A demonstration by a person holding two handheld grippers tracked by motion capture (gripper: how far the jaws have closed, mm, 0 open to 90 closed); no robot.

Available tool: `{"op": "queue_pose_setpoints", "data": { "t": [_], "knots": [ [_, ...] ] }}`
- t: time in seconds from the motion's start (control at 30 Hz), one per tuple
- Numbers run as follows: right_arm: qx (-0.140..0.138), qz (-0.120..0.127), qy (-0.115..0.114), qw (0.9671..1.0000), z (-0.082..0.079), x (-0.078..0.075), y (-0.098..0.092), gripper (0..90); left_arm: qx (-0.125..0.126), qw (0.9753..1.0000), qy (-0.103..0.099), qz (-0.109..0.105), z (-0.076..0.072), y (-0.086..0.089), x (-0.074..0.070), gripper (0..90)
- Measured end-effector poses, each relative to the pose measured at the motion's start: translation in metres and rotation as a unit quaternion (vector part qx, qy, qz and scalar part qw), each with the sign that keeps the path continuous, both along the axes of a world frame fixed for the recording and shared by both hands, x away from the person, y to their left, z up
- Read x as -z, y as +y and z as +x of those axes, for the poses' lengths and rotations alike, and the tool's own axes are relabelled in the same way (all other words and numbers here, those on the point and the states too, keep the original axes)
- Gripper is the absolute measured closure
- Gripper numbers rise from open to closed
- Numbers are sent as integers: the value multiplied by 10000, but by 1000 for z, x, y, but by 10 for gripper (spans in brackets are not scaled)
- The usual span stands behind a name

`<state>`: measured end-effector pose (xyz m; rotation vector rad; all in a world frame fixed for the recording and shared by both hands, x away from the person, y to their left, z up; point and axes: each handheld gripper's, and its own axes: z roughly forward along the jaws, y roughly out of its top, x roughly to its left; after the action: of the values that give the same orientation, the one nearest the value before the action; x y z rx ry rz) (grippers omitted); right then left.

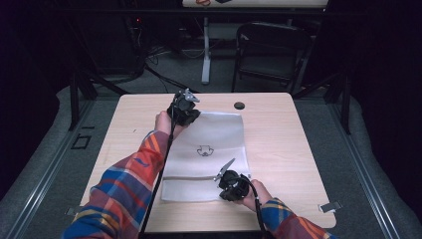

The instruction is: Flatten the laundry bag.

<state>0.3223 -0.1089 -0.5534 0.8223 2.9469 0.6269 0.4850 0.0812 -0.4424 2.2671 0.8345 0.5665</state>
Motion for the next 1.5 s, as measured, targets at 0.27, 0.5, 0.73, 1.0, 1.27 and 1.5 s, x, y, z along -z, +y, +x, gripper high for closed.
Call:
{"op": "queue_pose_setpoints", "data": {
  "t": [0.27, 0.5, 0.73, 1.0, 1.27, 1.5],
  "knots": [
    [-24, -53, -5, 10000, 0, -1, 0, 900, -153, 9999, 26, -77, 10, -8, 9, 834],
    [-13, -20, -12, 10000, 0, 0, 0, 900, -345, 9993, -43, -108, 13, -12, 11, 642],
    [-33, -50, 8, 10000, 1, 0, -1, 900, -344, 9992, 30, -182, 7, -16, 7, 319],
    [-26, -66, 22, 10000, 2, -1, -1, 900, -409, 9988, -25, -252, 4, -11, 2, 182],
    [-54, -1, 95, 9999, 2, -1, -2, 808, -121, 9990, 308, -298, -10, -3, 9, 150],
    [-16, 92, -20, 10000, 5, -6, -6, 535, 58, 9980, 550, -317, -28, 4, 24, 120]
  ]
}}
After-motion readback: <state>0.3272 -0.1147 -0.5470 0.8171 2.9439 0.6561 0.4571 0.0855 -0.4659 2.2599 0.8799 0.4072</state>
